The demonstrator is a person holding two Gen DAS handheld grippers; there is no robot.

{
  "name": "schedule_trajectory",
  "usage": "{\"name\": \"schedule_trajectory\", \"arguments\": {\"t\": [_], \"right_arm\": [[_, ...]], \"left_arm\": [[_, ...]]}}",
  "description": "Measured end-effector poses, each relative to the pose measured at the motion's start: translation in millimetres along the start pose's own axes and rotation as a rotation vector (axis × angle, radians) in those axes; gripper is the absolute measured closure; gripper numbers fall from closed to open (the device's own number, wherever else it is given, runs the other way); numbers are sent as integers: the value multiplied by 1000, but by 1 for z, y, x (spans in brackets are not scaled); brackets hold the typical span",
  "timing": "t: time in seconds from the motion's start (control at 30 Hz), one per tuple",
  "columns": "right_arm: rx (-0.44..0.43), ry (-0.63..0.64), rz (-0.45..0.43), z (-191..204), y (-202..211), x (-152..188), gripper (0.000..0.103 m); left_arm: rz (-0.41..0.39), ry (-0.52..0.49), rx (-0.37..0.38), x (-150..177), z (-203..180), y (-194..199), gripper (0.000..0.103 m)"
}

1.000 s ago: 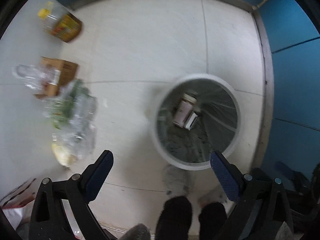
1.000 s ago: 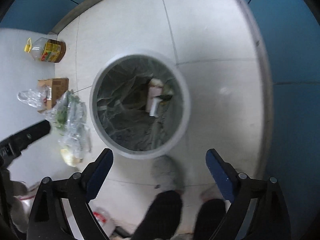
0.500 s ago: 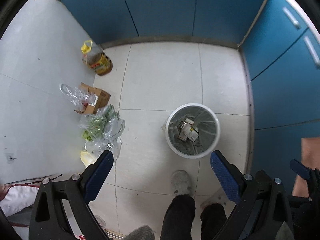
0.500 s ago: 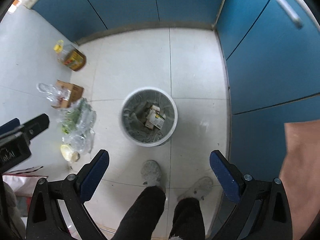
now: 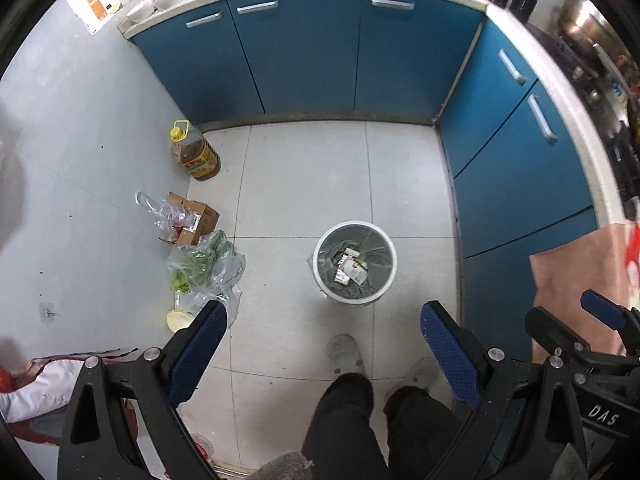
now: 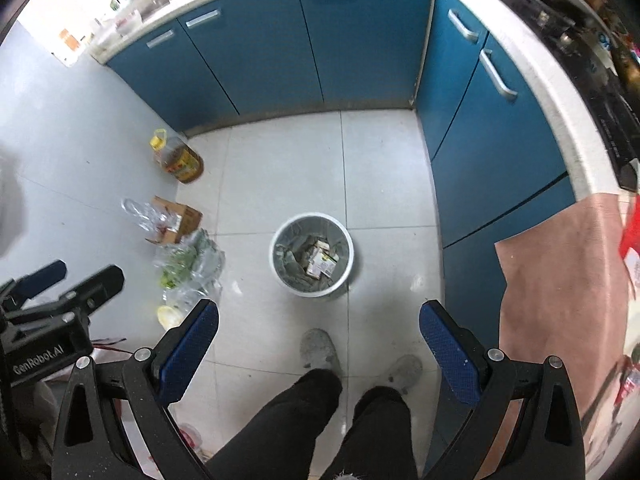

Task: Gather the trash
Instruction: 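Withdraw both tools from the wastebasket and turn back toward the counter, then grasp the green pepper with the left tool while the right tool grasps red wrappers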

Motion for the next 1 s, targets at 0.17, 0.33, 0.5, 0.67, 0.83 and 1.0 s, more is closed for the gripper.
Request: {"name": "schedule_trajectory", "arguments": {"t": [0.17,0.33,0.5,0.67,0.83,1.0], "right_arm": [[-98,-74,-56,-14,41,3,1],[-173,-207,-123,-65,75,3,1],[-153,-387,-203,-162,115,13,1],[-16,-630,-246,-294,144,55,1],[139,-861,-183,-419,136,125,1],[110,-982,-74,-489,95,184,17]], "left_arm": [[-57,1,20,-2,-11,31,0],[-134,-36,11,-23,-46,57,0],[-182,-132,30,-43,-130,80,0],[-184,-322,41,-43,-258,82,0],[-131,-512,30,-22,-378,57,0],[-70,-671,1,7,-466,29,0]]}}
Point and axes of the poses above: each gripper's, at about its wrist camera, not at the fingertips, and y roughly against the way its jaws point, z to its left, x to its underside, the point moved 3 cm from there along -y, roughly the way its jaws point, and after that the axes turned 2 degrees about -y, right-handed, at the moved point
